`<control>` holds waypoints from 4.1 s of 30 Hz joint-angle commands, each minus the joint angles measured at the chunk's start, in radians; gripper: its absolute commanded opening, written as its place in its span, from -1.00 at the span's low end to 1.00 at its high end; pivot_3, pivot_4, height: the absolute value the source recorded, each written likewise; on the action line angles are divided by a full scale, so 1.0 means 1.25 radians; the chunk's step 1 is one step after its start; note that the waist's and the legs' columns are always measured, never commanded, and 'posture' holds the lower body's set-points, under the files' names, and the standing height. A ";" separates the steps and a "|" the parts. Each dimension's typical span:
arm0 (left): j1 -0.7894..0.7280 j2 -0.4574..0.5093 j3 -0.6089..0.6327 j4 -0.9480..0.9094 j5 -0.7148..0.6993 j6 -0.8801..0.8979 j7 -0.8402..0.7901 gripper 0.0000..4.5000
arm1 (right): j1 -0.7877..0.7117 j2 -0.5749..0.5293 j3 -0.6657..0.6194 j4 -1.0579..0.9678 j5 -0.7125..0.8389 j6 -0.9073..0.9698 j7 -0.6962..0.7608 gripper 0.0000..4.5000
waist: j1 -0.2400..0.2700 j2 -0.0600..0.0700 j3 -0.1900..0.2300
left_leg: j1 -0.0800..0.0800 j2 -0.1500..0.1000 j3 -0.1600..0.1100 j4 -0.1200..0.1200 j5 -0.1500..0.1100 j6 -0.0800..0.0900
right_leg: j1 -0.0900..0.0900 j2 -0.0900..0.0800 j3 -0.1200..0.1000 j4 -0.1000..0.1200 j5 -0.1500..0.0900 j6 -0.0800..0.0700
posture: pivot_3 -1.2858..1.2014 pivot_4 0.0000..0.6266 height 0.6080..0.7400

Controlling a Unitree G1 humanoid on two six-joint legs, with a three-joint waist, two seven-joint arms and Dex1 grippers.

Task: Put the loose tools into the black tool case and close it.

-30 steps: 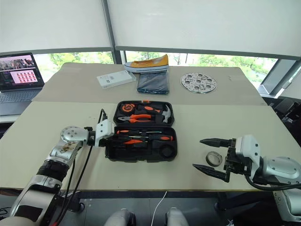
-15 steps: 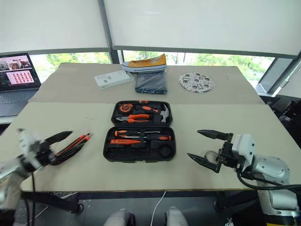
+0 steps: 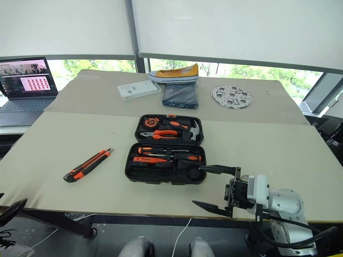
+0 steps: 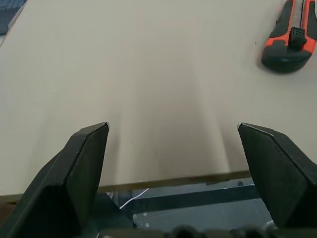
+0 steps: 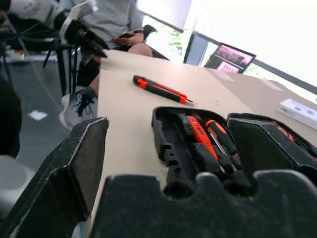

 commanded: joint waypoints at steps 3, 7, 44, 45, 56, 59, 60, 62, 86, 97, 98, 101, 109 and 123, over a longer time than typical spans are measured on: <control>-0.131 0.063 -0.113 -0.108 -0.034 0.140 0.014 0.98 | -0.017 -0.008 -0.024 -0.002 0.004 -0.013 -0.030 1.00 | 0.001 -0.001 -0.001 | 0.000 0.000 0.000 0.000 0.000 0.000 | 0.000 0.000 0.000 0.000 0.000 0.000 | 0.03 -0.52 1.00; -0.292 0.085 -0.274 -0.110 0.023 0.230 0.059 0.98 | -0.017 -0.011 -0.028 0.000 0.005 -0.002 -0.056 1.00 | -0.001 -0.003 -0.002 | -0.001 0.000 0.001 0.000 0.000 0.000 | 0.002 0.001 0.000 0.001 0.001 0.000 | 0.03 -0.52 1.00; -0.781 -0.090 -0.884 -0.171 0.273 0.138 -0.188 -0.32 | 0.143 -0.122 -0.239 0.016 0.015 0.014 -0.108 1.00 | -0.016 -0.005 -0.001 | 0.000 -0.004 0.007 -0.007 0.004 0.006 | 0.002 0.005 0.005 0.000 0.000 0.004 | 0.03 -0.52 1.00; -0.782 -0.093 -0.889 -0.169 0.277 0.143 -0.188 -0.32 | 0.147 -0.122 -0.239 0.012 0.016 0.016 -0.109 1.00 | -0.016 -0.005 -0.001 | 0.000 -0.004 0.007 -0.007 0.004 0.006 | 0.002 0.005 0.005 0.000 0.000 0.004 | 0.03 -0.52 1.00; -0.765 -0.134 -0.908 -0.165 0.323 0.133 -0.170 -0.32 | 0.164 -0.123 -0.238 -0.007 0.014 0.026 -0.122 1.00 | -0.006 -0.005 -0.001 | -0.001 -0.004 0.006 -0.003 0.004 0.006 | 0.003 0.004 0.005 0.001 0.000 0.005 | 0.03 -0.52 1.00; -0.760 -0.135 -0.911 -0.174 0.321 0.147 -0.177 -0.32 | 0.165 -0.121 -0.233 -0.010 0.011 0.028 -0.127 1.00 | -0.007 -0.004 -0.001 | -0.001 -0.004 0.006 -0.003 0.004 0.006 | 0.003 0.004 0.005 0.001 0.000 0.006 | 0.03 -0.52 1.00; -0.757 -0.131 -0.917 -0.174 0.326 0.153 -0.180 -0.32 | 0.164 -0.120 -0.230 -0.011 0.009 0.029 -0.129 1.00 | -0.007 -0.004 -0.001 | -0.001 -0.004 0.006 -0.003 0.004 0.006 | 0.003 0.004 0.005 0.001 0.000 0.006 | 0.03 -0.52 1.00; -0.755 -0.124 -0.928 -0.163 0.343 0.138 -0.185 -0.32 | 0.162 -0.119 -0.226 -0.013 0.007 0.030 -0.134 1.00 | -0.007 -0.004 -0.001 | -0.001 -0.004 0.006 -0.003 0.004 0.007 | 0.003 0.004 0.005 0.001 0.000 0.006 | 0.03 -0.52 1.00; -0.712 -0.191 -0.760 -0.079 0.204 -0.029 -0.210 -0.01 | 0.147 -0.113 -0.210 0.003 0.000 0.030 -0.148 1.00 | -0.008 -0.003 -0.002 | -0.001 -0.004 0.006 -0.002 0.003 0.008 | 0.003 0.004 0.004 0.001 0.002 0.003 | 0.03 -0.52 1.00; -0.676 -0.205 -0.818 -0.069 0.281 -0.110 -0.188 -0.97 | 0.143 -0.117 -0.204 0.011 0.001 0.035 -0.147 1.00 | -0.007 -0.003 -0.002 | -0.002 -0.004 0.006 0.000 0.003 0.008 | 0.003 0.004 0.004 0.002 0.002 0.004 | 0.03 -0.52 1.00; -0.671 -0.202 -0.821 -0.071 0.285 -0.112 -0.191 -0.97 | 0.143 -0.117 -0.203 0.012 0.001 0.035 -0.147 1.00 | -0.008 -0.003 -0.002 | -0.002 -0.004 0.006 0.000 0.003 0.008 | 0.003 0.004 0.004 0.002 0.002 0.004 | 0.03 -0.52 1.00; -0.658 -0.195 -0.831 -0.075 0.296 -0.126 -0.198 -0.97 | 0.144 -0.116 -0.202 0.011 0.001 0.037 -0.148 1.00 | -0.008 -0.003 -0.002 | -0.002 -0.004 0.006 0.000 0.003 0.008 | 0.004 0.004 0.004 0.002 0.002 0.004 | 0.03 -0.52 1.00; -0.614 -0.133 -0.870 -0.077 0.365 0.031 -0.146 -0.97 | 0.150 -0.107 -0.193 0.013 -0.003 0.034 -0.152 1.00 | -0.012 0.000 -0.004 | 0.001 -0.003 0.006 0.001 0.003 0.008 | 0.006 0.005 0.005 0.002 0.000 0.007 | 0.03 -0.52 1.00; -0.561 -0.129 -0.832 -0.055 0.316 -0.079 -0.124 -0.97 | 0.161 -0.098 -0.201 0.021 -0.006 0.021 -0.161 1.00 | -0.026 0.015 -0.016 | 0.020 -0.004 0.001 -0.008 0.002 0.007 | 0.018 0.004 0.008 0.001 -0.004 -0.001 | 0.03 -0.52 1.00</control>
